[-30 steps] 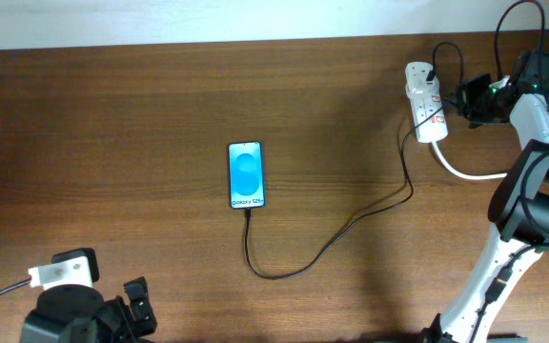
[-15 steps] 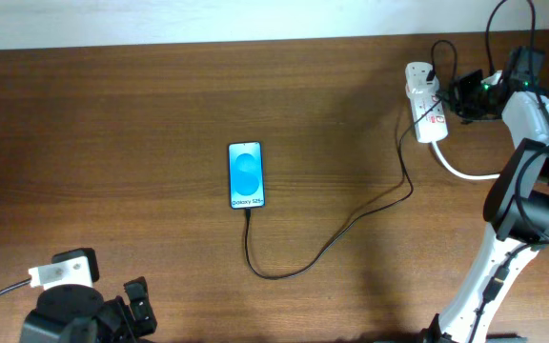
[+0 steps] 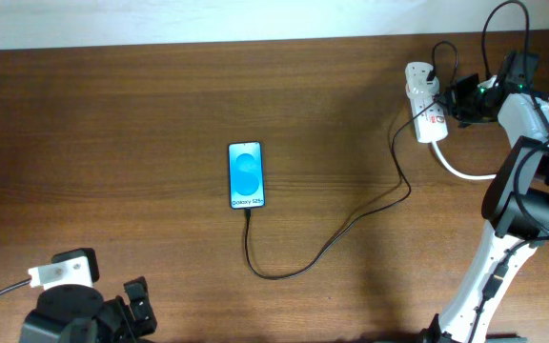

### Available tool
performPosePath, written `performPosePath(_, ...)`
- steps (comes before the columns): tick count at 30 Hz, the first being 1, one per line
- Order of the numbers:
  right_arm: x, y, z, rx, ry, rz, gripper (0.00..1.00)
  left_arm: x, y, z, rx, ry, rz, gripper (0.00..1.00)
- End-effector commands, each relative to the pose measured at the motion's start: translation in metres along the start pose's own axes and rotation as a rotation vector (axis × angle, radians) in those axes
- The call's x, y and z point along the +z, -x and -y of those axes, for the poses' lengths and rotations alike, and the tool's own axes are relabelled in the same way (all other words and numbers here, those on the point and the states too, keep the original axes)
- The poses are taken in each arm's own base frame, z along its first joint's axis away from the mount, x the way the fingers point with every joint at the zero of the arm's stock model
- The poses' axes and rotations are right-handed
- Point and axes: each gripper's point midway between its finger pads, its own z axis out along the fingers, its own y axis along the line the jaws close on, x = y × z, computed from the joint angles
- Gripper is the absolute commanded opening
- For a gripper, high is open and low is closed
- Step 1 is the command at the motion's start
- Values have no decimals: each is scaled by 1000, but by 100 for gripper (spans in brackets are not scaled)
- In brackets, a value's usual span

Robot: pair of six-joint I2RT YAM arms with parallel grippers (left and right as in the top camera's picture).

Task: Plug charger to phone and switch on socket

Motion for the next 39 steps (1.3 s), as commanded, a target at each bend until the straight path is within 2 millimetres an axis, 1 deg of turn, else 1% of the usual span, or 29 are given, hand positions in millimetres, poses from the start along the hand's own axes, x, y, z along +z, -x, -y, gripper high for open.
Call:
performPosePath(1,19,-7,11,16,-17,-33,4,0,0,-2,-5,9,7,99)
performPosePath(6,18,-11,-2,25,48,-69,4,0,0,-2,-5,9,7,99)
performPosePath(14,19,-15,0,37,38,-79,4,0,0,-2,-5,9,7,99)
performPosePath(19,22,-18,8,55,10,-88,4,0,0,-2,-5,9,7,99)
performPosePath(24,23,-19,32,99,-103,-64,4,0,0,-2,-5,9,7,99)
performPosePath(28,22,-15,39,103,-135,-35,4,0,0,-2,-5,9,7,99)
performPosePath(30,23,-14,37,98,-128,-34,4,0,0,-2,-5,9,7,99)
performPosePath(32,23,-16,25,86,-71,-63,4,0,0,-2,-5,9,7,99)
performPosePath(34,20,-15,14,76,-20,-80,4,0,0,-2,-5,9,7,99)
performPosePath(37,7,-6,-1,64,32,-78,4,0,0,-2,-5,9,7,99)
performPosePath(39,0,-4,-9,53,62,-88,4,0,0,-2,-5,9,7,99)
